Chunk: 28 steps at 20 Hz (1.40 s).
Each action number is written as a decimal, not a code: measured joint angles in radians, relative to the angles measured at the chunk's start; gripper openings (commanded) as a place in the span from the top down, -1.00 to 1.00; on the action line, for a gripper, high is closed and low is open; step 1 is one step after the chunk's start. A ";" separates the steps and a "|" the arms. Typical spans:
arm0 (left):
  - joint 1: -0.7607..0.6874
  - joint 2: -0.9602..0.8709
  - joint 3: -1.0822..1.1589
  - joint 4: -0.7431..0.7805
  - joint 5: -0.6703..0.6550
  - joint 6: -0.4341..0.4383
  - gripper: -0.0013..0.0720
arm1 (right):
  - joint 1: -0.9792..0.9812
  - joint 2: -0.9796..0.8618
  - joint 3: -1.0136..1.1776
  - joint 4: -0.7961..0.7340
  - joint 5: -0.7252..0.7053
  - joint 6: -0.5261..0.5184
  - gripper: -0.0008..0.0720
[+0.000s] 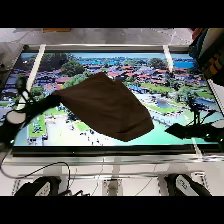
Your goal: Fold the clothes and pants, and hang the long-sleeved shirts on hangers.
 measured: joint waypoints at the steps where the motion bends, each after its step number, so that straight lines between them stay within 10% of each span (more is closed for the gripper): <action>1: 0.000 0.055 0.003 0.000 0.011 0.002 0.93 | 0.003 0.000 -0.027 0.037 -0.014 -0.002 -0.26; 22: -0.001 0.264 0.009 0.000 0.085 0.009 0.93 | 0.721 -0.205 -0.053 0.220 -0.429 0.428 -0.24; 28: -0.001 0.264 0.009 0.000 0.085 0.009 0.93 | 0.748 -0.365 0.103 0.235 -0.408 0.451 0.22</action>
